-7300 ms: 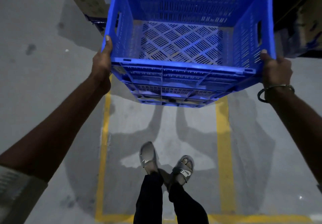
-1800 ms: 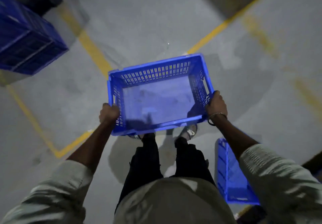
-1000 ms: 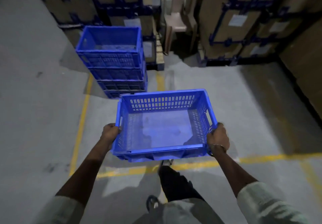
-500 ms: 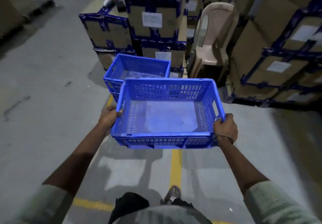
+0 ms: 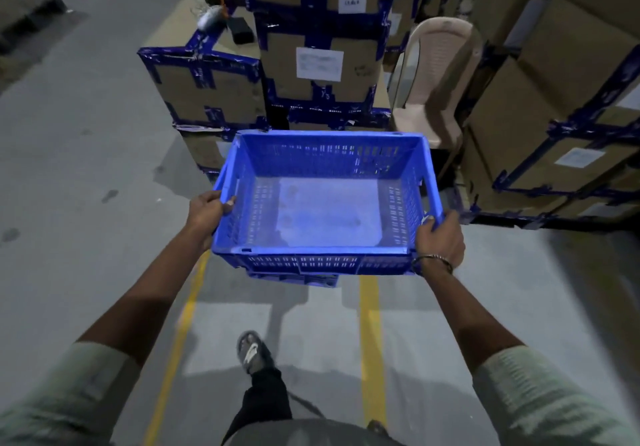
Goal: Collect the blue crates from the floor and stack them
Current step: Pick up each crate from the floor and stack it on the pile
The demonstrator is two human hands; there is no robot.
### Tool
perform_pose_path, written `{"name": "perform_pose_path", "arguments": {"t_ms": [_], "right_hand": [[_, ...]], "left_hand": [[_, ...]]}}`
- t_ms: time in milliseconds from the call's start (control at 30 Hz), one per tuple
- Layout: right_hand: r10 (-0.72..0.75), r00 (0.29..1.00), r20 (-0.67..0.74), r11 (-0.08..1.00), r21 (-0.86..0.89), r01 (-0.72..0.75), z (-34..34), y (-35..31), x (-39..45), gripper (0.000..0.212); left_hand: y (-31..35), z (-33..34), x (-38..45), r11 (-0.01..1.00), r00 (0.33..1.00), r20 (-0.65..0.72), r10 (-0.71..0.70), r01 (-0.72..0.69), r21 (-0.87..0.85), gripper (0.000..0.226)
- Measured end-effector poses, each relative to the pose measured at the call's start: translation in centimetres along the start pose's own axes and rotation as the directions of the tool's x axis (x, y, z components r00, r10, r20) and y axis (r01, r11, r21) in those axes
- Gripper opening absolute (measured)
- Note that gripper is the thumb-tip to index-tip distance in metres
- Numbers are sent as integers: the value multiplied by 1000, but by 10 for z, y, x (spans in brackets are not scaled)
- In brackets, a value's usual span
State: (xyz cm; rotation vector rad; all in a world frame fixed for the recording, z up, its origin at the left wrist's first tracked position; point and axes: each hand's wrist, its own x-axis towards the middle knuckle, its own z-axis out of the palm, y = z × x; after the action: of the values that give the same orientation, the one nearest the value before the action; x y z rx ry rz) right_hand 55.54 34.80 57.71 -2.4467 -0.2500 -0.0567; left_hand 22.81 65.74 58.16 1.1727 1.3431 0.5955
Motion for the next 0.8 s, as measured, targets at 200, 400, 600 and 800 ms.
{"name": "perform_pose_path", "arguments": {"t_ms": [200,400,600,800], "right_hand": [[52,998,29,998,-22,-51,68,-69,6,34],[129,990,64,992,-1,-129,112,-105,27,32],[159,963,216,985,-97,-141,140,-123,48,40],[194,946,259,957,-264,-124,148,-147,74,38]], "left_hand": [[51,-22,107,998,994,106,-8,1,68,16],[80,-13,194,985,980,195,24,-56,161,14],[80,-8,242,982,980,196,27,-63,177,26],[77,-15,263,980,975,220,4,-48,196,35]]}}
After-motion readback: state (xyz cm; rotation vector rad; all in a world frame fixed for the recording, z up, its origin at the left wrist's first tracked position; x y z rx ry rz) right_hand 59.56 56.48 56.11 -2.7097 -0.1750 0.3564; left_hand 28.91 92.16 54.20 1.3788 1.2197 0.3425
